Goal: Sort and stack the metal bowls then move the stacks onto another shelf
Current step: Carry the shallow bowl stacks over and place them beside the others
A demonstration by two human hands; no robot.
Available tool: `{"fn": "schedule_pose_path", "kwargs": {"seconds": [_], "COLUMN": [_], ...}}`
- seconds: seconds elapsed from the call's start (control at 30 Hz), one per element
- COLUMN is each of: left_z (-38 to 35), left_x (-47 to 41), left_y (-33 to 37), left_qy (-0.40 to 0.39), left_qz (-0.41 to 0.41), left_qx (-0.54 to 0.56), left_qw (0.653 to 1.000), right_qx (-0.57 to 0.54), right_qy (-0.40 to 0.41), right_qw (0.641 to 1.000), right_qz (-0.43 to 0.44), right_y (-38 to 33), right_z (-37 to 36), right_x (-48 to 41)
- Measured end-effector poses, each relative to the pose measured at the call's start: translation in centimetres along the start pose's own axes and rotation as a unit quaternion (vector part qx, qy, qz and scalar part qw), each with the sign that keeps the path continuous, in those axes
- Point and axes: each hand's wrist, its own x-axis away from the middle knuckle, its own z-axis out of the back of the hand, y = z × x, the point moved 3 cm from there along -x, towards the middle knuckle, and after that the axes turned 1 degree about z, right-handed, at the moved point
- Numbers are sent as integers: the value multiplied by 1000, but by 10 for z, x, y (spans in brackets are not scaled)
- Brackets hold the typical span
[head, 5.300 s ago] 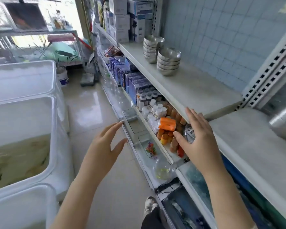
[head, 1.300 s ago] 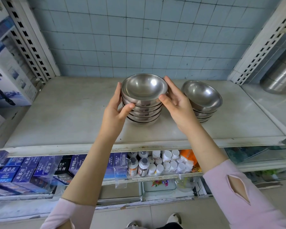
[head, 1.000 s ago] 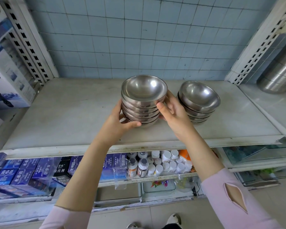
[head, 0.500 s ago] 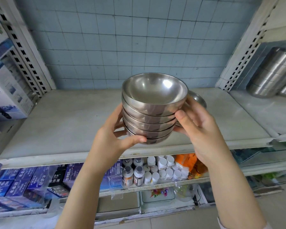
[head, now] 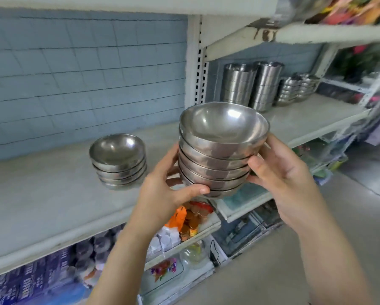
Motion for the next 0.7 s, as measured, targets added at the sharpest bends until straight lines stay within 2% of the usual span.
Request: {"fn": "schedule_pose_path", "kwargs": {"seconds": [0.13,0.37,0.7], "left_z": [-90,-204,-350], "left_x": [-26,-80,-253], "left_y": [11,13,-34], "left_qy": [-42,-78,-98], "left_qz": [-8,-12,8], "left_qx": [34,42,69], "left_qw": [999,996,993], "right_qx": [27,61,92], "right_qy": [58,76,73], "right_qw": [998,995,992], "right_qz": [3,-20,-49], "right_y": [-3,24,112], "right_z": [88,208,366], "right_x": [6,-14,-145]}}
